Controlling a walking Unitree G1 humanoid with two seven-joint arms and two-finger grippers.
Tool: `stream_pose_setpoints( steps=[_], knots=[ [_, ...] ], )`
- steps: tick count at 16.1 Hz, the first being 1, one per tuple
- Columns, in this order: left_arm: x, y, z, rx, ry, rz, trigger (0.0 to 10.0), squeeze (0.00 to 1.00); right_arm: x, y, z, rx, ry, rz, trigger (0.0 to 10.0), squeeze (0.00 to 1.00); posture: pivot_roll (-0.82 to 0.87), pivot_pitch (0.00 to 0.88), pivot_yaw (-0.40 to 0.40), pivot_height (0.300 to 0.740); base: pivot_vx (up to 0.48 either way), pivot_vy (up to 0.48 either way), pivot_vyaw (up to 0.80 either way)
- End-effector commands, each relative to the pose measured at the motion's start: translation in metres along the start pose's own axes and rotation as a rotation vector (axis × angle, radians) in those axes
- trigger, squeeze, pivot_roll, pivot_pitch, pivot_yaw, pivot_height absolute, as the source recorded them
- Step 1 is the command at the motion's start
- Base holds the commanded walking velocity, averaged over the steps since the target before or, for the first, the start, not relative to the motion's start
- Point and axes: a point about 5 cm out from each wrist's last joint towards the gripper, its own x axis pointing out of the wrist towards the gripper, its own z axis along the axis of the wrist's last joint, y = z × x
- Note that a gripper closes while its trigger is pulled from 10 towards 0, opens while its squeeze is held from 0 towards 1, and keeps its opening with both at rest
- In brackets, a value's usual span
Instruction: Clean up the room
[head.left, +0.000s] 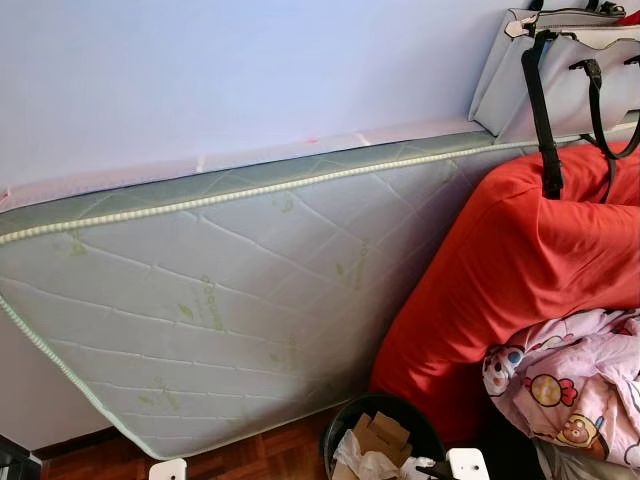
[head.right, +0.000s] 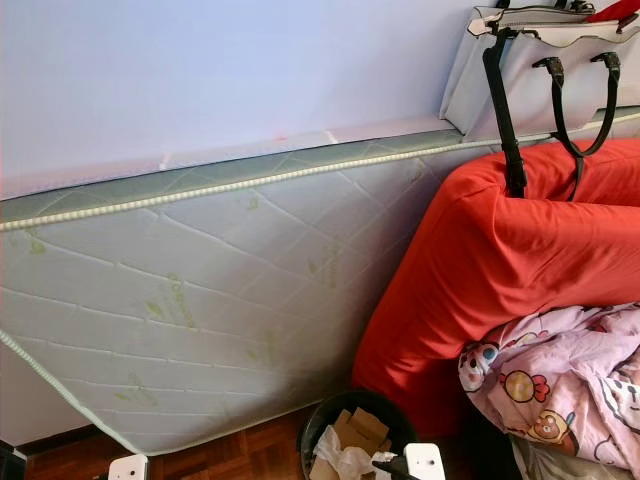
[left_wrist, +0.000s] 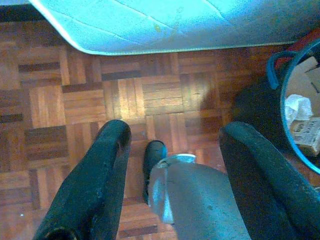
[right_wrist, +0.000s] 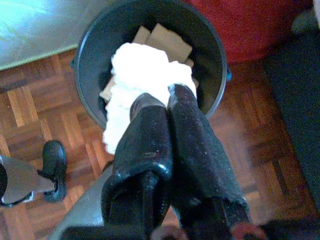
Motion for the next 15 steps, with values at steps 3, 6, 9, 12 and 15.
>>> stream_pose_setpoints(
  steps=[3, 6, 9, 12, 15],
  knots=[
    [-0.002, -0.003, -0.001, -0.022, -0.039, -0.013, 10.0, 0.0, -0.003, -0.006, 0.007, 0.051, -0.104, -0.013, 10.0, 0.0, 0.07, 0.0, -0.067, 0.74, 0.0, 0.0, 0.0],
    [-0.003, -0.004, 0.001, -0.055, -0.083, -0.003, 10.0, 0.0, -0.004, -0.007, 0.009, 0.069, -0.144, 0.002, 10.0, 0.0, 0.09, 0.0, -0.087, 0.74, 0.0, 0.0, 0.0],
    [-0.004, -0.004, 0.001, -0.067, -0.108, -0.007, 10.0, 0.0, -0.005, -0.007, 0.007, 0.097, -0.149, -0.003, 10.0, 0.0, 0.09, 0.0, -0.087, 0.74, 0.0, 0.0, 0.0],
    [-0.004, -0.003, 0.002, -0.06, -0.121, -0.012, 10.0, 0.0, -0.007, -0.007, 0.009, 0.151, -0.202, -0.01, 10.0, 0.0, 0.08, 0.0, -0.077, 0.74, 0.0, 0.0, 0.0],
    [-0.004, -0.002, 0.004, -0.067, -0.137, -0.017, 10.0, 0.0, 0.022, 0.023, 0.139, 0.161, -0.505, 0.07, 10.0, 0.0, 0.08, 0.0, -0.077, 0.74, 0.0, 0.0, 0.0]
  ],
)
